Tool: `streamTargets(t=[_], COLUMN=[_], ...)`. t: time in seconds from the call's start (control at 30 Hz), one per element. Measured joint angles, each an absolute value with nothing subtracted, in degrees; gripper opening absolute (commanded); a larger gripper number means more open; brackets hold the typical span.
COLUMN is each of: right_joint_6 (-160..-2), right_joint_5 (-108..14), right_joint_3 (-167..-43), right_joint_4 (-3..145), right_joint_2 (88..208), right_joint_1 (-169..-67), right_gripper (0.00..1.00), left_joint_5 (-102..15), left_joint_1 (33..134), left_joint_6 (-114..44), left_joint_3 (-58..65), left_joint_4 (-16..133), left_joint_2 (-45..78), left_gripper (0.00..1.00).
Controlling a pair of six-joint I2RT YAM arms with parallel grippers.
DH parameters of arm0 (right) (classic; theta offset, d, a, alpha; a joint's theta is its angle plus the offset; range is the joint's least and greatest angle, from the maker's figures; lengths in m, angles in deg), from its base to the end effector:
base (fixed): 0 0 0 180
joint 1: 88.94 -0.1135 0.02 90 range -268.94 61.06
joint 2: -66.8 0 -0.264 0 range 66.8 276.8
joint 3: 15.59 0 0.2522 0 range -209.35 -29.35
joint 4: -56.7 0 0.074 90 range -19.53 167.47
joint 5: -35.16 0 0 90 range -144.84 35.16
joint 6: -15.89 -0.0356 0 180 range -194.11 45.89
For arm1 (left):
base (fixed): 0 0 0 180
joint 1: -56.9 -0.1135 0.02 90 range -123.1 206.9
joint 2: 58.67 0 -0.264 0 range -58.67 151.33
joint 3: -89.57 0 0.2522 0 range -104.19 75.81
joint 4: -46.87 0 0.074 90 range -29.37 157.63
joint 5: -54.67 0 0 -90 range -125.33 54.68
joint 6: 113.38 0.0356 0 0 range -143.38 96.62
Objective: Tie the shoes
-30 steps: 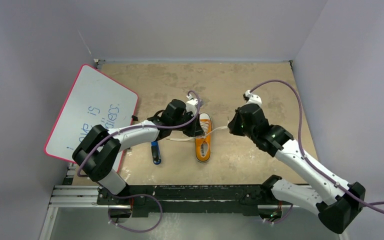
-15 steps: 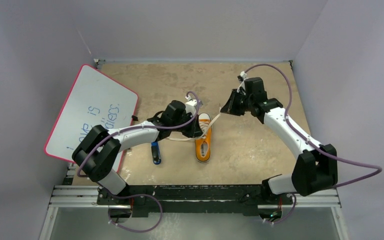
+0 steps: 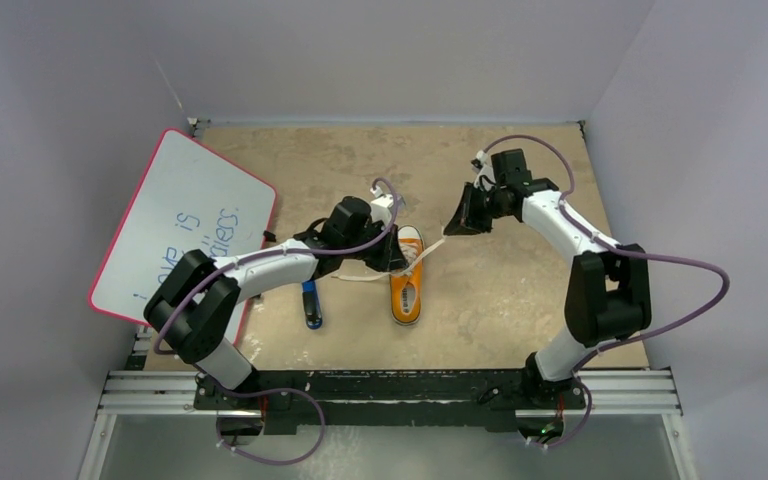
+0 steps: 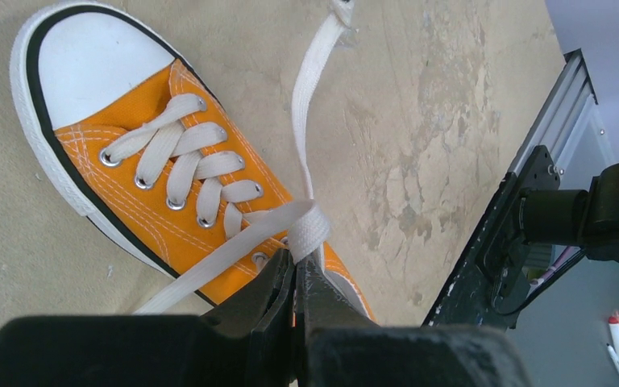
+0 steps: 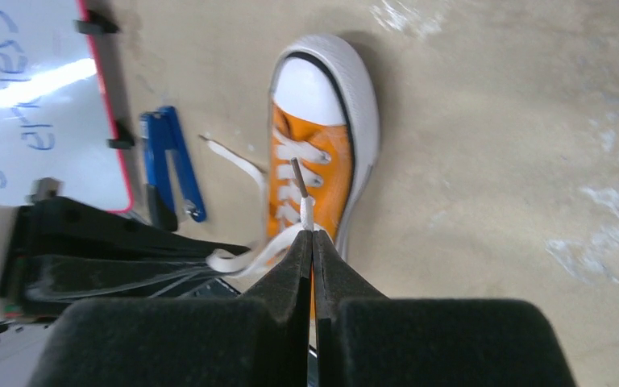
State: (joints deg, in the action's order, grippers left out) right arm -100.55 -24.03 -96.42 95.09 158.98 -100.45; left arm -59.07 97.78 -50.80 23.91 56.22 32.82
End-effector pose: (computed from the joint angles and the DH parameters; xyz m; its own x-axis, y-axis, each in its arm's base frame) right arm 0.3343 0.0867 0.2479 -0.8903 0.2090 -0.4046 -0.1109 0.7622 0.6377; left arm 0.2484 -0.2340 0.2061 -0.7771 0.1152 -0.6187 0.5520 0.5968 -0.5823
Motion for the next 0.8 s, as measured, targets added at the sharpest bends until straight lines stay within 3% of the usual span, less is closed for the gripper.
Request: streamTargets(t=[0.27,0.67,0.8], right_joint_6=[-96.35,-78.01,-79.54], right_joint_5=[-27.83,-14.44,-12.05], right_joint_3=[-96.55,-94.89,-94.89], right_joint_4=[99.17,98.52,95.74], right_joint_2=[160.17,161.37,161.35], right_joint_1=[-99.66,-101.49,-101.87], right_gripper=[0.00,0.00,0.00], left_joint_5=[-56.95,-56.56,-56.54], left_joint_1=[97.72,97.72,97.72], left_joint_6=[-51.65,-51.78,-51.71], left_joint_3=[22.51,22.49,22.45], left_joint_4=[56.75,56.90,56.97], left_joint_2=[32.82,32.82,32.82], left_gripper=[0.00,0.00,0.00])
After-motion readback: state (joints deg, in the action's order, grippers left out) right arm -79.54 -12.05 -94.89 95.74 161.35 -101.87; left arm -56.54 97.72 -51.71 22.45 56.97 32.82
